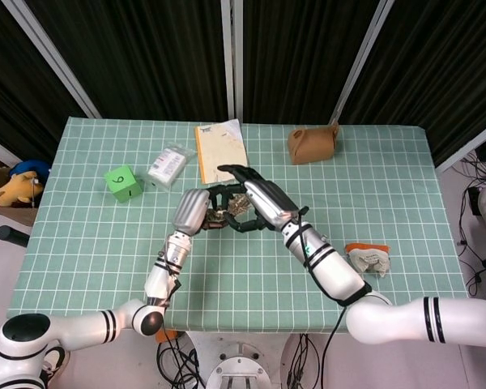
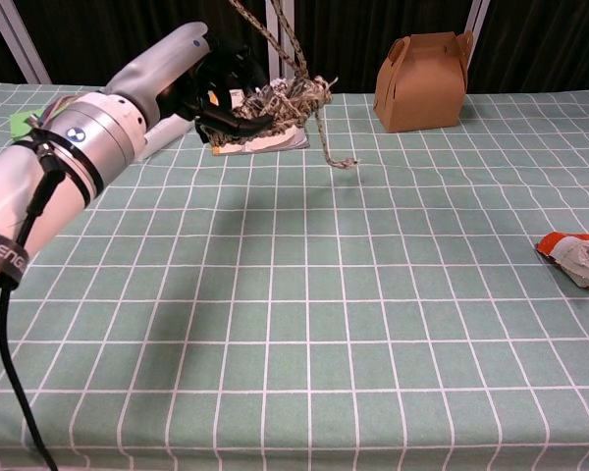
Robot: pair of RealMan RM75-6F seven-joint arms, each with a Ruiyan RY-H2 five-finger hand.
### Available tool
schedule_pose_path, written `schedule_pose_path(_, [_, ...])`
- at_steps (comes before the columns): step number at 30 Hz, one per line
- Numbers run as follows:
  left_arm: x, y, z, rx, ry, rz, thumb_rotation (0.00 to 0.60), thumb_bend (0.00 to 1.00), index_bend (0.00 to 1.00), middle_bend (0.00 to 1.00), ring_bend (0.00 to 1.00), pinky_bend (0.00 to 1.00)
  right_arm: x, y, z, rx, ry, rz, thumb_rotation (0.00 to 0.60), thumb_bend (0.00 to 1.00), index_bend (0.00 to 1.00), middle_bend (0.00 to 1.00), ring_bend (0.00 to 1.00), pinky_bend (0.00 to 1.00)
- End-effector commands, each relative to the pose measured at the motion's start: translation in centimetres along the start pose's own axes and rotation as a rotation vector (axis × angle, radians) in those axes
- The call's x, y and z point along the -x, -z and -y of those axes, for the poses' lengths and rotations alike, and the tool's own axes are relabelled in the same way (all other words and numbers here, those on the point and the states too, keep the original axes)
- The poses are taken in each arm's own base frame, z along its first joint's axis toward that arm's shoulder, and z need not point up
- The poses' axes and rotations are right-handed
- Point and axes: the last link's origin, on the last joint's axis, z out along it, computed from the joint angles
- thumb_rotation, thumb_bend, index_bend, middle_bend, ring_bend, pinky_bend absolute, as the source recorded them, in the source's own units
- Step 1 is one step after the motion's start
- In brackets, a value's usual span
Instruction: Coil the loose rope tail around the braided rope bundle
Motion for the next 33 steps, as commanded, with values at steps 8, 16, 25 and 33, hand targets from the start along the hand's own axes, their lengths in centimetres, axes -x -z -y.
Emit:
schedule_pose_path(8, [-1.6, -1.2, 1.8, -0.119, 0.157, -0.105, 0.600, 0.37, 0.74, 0.74, 0.67, 0.72, 0.6, 3.5, -1.9, 0.000, 0.024, 0.034, 0.600, 0.51, 0.80, 0.10, 0.00, 0.00])
schedule_pose_path(16, [-3.8, -1.6, 2.5, -0.148, 0.205, -0.225, 0.600, 0.37, 0.74, 0.74, 0.67, 0.72, 1.3, 6.2, -4.0, 0.017, -0.001, 0.025, 0.600, 0.51, 0.81, 0.10, 0.00, 0.00])
schedule_pose_path(25, [-6.6, -1.6, 2.7, -0.131, 0.234, -0.383, 0.600, 0.37, 0.74, 0.74, 0.67, 0.72, 1.7, 8.8, -5.8, 0.076, -0.059, -0.050, 0.600, 0.51, 0.81, 0.10, 0.00, 0.00])
schedule_pose_path(33, [-10.0, -1.2, 2.7, -0.051, 0.066, -0.539, 0.600, 0.37, 0.74, 0.74, 0.67, 0.72, 1.3, 10.2, -6.7, 0.139, -0.085, -0.131, 0.600, 0.54, 0.81, 0.10, 0.00, 0.00])
